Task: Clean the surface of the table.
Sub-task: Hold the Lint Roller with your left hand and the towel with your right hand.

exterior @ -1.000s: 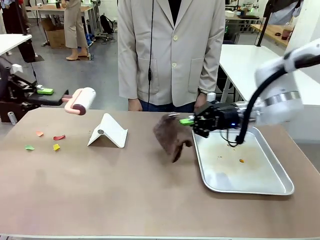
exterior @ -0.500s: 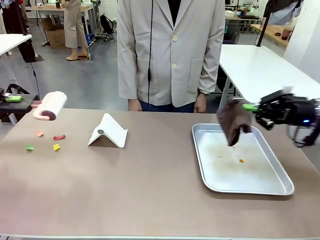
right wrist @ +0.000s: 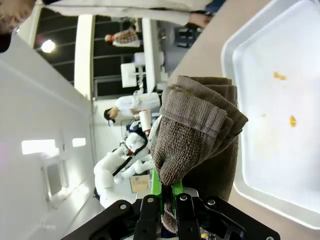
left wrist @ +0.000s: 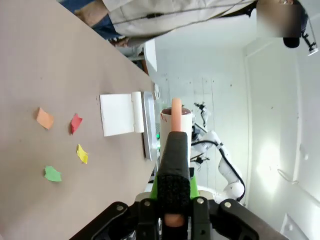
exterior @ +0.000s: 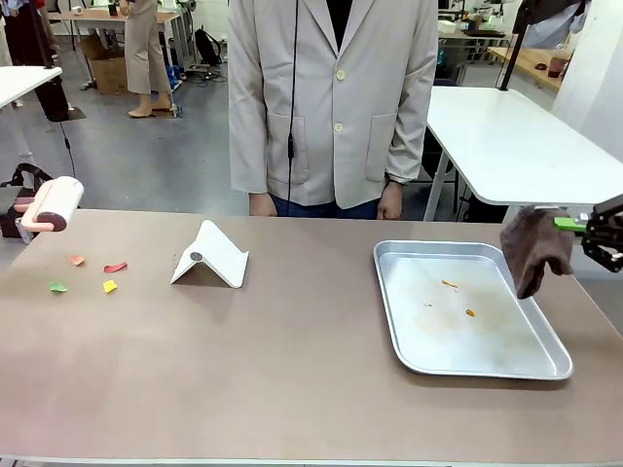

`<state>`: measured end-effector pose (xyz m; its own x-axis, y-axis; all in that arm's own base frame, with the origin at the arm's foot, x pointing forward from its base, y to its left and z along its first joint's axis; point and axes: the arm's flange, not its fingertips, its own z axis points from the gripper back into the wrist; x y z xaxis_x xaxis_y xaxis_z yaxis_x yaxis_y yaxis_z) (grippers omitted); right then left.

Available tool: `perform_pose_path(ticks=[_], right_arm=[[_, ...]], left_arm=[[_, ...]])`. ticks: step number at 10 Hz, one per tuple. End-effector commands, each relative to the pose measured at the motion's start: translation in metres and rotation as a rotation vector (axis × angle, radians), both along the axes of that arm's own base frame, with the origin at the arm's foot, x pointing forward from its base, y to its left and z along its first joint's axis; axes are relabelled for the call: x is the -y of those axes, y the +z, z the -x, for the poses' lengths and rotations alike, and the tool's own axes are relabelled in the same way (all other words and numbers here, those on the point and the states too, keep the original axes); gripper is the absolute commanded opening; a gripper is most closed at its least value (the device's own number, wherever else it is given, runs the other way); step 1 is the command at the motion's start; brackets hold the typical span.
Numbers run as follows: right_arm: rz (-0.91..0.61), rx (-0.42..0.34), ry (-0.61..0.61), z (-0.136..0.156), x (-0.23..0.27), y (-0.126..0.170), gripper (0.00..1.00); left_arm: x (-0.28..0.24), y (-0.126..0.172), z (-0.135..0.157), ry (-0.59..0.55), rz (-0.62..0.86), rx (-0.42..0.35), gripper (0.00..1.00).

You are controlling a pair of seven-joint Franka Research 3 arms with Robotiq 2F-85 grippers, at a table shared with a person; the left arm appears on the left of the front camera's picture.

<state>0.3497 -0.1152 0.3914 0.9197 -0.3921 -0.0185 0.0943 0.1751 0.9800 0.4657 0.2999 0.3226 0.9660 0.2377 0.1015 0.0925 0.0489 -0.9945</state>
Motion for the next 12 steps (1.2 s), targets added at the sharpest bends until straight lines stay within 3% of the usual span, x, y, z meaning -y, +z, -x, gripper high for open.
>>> perform_pose_path(ticks=[1, 2, 3, 12], right_arm=[[0.013, 0.006, -0.032, 0.006, -0.006, -0.012, 0.0], [-0.007, 0.031, -0.084, 0.008, -0.005, -0.016, 0.0], [0.011, -0.011, -0.021, 0.0, 0.004, -0.006, 0.0], [0.011, -0.011, -0.021, 0.0, 0.004, -0.006, 0.0]], left_arm=[[-0.001, 0.0, -0.005, 0.04, 0.075, 0.012, 0.04], [-0.004, -0.003, -0.006, 0.068, 0.109, -0.029, 0.04], [-0.005, -0.004, 0.001, 0.024, 0.017, 0.003, 0.04], [-0.005, -0.004, 0.001, 0.024, 0.017, 0.003, 0.04]])
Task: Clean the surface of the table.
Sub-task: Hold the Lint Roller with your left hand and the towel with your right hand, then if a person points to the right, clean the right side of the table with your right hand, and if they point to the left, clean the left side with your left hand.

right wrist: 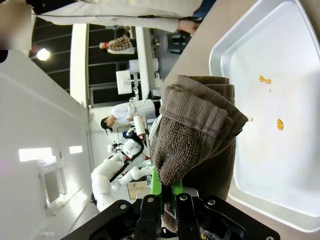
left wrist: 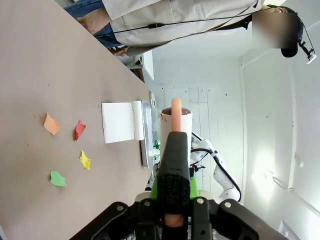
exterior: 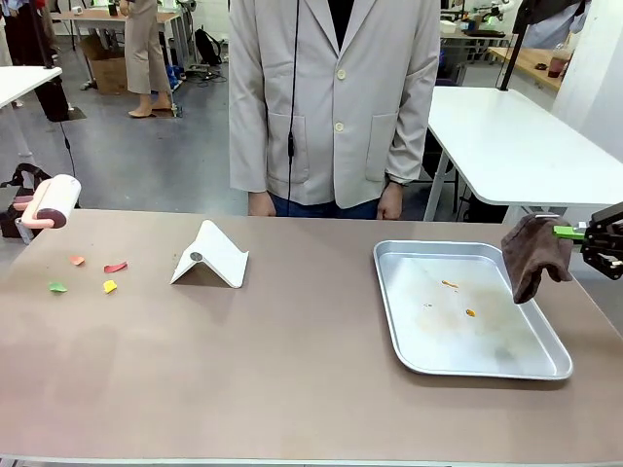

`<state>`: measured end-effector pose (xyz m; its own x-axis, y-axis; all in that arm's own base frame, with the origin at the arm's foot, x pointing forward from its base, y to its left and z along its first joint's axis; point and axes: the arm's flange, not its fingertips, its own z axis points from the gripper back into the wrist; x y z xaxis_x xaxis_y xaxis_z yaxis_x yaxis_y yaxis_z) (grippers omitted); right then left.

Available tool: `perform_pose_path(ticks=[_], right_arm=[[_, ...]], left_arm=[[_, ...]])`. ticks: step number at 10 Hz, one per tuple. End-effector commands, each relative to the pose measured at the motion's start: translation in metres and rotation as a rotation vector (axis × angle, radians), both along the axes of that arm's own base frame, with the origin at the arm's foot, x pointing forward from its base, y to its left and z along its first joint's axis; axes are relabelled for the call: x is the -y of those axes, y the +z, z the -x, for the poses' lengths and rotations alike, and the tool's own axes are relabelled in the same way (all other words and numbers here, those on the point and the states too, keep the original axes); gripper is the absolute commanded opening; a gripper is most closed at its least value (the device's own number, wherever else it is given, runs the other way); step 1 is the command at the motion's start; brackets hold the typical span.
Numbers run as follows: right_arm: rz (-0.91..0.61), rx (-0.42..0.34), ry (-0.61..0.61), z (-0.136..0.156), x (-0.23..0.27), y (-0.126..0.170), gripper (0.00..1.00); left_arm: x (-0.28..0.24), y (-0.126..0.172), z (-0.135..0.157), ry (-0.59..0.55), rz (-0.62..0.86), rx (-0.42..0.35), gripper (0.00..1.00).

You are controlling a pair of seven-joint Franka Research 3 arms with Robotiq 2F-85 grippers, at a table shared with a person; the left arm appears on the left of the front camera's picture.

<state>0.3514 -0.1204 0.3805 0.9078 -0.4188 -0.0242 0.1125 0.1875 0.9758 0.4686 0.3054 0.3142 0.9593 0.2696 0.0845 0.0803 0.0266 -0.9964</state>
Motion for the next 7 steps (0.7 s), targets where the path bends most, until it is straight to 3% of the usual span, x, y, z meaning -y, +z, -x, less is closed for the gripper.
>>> perform_pose_path(ticks=[1, 7], right_arm=[[-0.005, 0.002, 0.008, 0.002, -0.0008, 0.0046, 0.0], [-0.005, 0.002, 0.008, 0.002, -0.0008, 0.0046, 0.0]], left_arm=[[0.0009, 0.0042, 0.0036, -0.007, -0.009, 0.014, 0.04], [0.0009, 0.0042, 0.0036, -0.007, -0.009, 0.014, 0.04]])
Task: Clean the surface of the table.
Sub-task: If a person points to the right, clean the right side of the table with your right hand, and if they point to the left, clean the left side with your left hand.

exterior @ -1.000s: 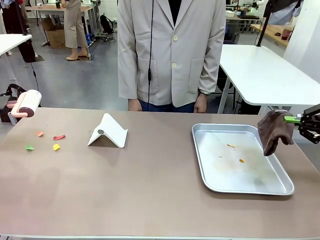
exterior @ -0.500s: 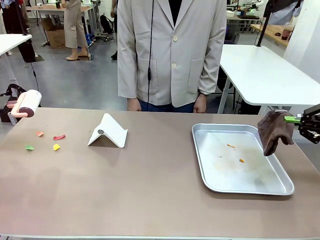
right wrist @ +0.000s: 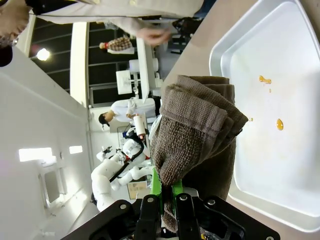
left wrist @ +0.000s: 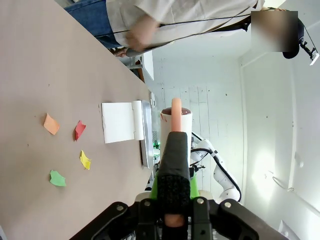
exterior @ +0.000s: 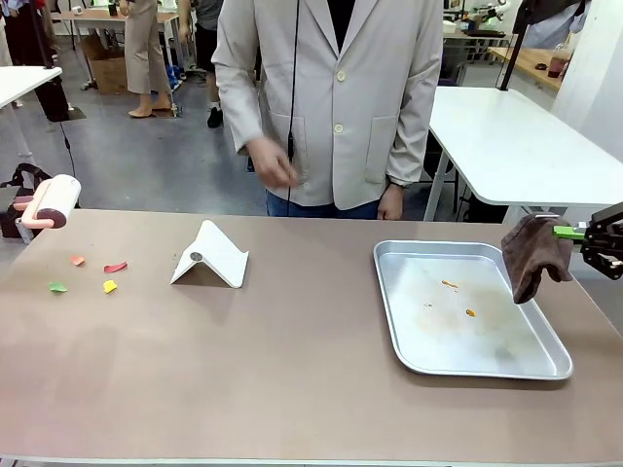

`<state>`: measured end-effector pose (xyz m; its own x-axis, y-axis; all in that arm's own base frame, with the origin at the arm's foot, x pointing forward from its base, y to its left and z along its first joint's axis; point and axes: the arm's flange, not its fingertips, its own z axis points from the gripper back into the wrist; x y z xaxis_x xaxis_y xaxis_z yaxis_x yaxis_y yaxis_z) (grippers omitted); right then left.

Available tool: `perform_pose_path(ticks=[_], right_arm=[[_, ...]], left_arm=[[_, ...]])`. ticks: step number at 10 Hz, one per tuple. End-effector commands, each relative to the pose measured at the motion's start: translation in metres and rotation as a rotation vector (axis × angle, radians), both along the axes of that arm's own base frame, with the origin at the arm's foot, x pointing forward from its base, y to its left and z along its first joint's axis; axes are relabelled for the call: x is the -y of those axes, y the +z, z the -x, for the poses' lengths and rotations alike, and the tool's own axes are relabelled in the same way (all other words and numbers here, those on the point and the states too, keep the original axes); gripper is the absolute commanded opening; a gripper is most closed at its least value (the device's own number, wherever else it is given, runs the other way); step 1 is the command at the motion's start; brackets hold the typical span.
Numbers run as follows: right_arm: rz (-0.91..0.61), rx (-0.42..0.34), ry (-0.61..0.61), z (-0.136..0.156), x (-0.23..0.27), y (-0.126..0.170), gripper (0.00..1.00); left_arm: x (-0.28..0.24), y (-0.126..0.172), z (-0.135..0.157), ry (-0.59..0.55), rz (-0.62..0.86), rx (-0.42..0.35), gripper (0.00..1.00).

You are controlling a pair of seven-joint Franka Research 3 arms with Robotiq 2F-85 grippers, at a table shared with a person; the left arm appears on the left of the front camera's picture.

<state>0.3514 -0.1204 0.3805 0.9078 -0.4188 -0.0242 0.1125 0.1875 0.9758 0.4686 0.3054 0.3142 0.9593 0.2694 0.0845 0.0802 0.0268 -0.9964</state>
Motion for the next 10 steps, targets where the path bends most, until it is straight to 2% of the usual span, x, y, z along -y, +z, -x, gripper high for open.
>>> perform_pose_path(ticks=[1, 10], right_arm=[[-0.005, 0.002, 0.008, 0.002, -0.0008, 0.0046, 0.0], [-0.005, 0.002, 0.008, 0.002, -0.0008, 0.0046, 0.0]], left_arm=[[0.0008, 0.0042, 0.0035, -0.007, -0.008, 0.014, 0.04], [0.0008, 0.0042, 0.0035, -0.007, -0.008, 0.014, 0.04]])
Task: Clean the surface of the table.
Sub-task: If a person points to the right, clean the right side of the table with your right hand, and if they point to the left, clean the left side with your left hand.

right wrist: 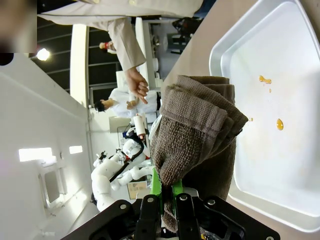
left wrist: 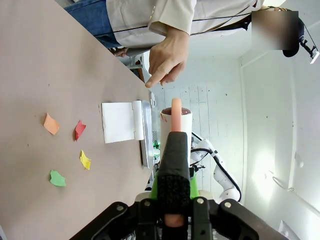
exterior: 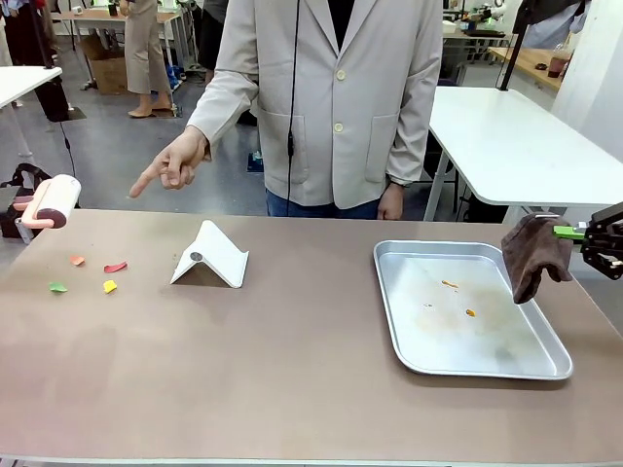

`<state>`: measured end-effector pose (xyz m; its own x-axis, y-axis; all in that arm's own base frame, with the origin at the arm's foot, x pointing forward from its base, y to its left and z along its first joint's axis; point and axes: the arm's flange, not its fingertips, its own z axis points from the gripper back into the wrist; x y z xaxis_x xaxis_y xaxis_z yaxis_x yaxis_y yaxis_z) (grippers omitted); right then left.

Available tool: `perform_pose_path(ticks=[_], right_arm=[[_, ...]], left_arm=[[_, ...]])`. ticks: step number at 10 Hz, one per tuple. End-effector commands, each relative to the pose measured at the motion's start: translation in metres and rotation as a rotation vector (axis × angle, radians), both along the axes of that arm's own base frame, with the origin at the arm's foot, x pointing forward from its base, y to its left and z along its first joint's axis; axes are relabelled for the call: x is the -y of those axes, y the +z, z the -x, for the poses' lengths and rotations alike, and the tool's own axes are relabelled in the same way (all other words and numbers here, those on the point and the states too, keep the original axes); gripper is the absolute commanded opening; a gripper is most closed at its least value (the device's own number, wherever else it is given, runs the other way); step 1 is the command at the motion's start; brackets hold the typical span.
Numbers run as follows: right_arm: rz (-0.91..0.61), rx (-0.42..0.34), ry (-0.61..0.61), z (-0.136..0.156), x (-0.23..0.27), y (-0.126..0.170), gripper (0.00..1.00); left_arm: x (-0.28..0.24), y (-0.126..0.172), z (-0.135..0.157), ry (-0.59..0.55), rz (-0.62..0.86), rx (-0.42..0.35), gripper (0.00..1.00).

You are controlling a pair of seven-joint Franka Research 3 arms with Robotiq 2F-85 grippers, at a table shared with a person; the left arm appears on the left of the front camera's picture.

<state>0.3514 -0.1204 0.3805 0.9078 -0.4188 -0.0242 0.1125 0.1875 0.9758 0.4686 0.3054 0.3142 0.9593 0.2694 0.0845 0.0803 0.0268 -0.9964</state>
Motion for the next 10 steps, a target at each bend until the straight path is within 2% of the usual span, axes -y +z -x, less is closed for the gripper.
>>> perform_pose_path(ticks=[1, 4, 5, 6, 7, 10], right_arm=[[-0.005, 0.002, 0.008, 0.002, -0.001, 0.005, 0.0], [-0.005, 0.002, 0.008, 0.002, -0.001, 0.005, 0.0], [-0.005, 0.002, 0.008, 0.002, -0.001, 0.005, 0.0], [-0.005, 0.002, 0.008, 0.002, -0.001, 0.005, 0.0], [-0.005, 0.002, 0.008, 0.002, -0.001, 0.005, 0.0], [-0.005, 0.002, 0.008, 0.002, -0.001, 0.005, 0.0]], left_arm=[[0.001, 0.004, 0.004, -0.006, -0.008, 0.014, 0.04], [0.001, 0.004, 0.004, -0.006, -0.008, 0.014, 0.04], [0.0, 0.0, 0.0, 0.0, 0.0, 0.0, 0.22], [-0.001, 0.007, 0.001, -0.014, -0.121, 0.02, 0.22], [-0.005, 0.014, 0.002, -0.018, -0.17, 0.018, 0.22], [-0.027, 0.02, 0.003, -0.014, -0.34, -0.028, 0.22]])
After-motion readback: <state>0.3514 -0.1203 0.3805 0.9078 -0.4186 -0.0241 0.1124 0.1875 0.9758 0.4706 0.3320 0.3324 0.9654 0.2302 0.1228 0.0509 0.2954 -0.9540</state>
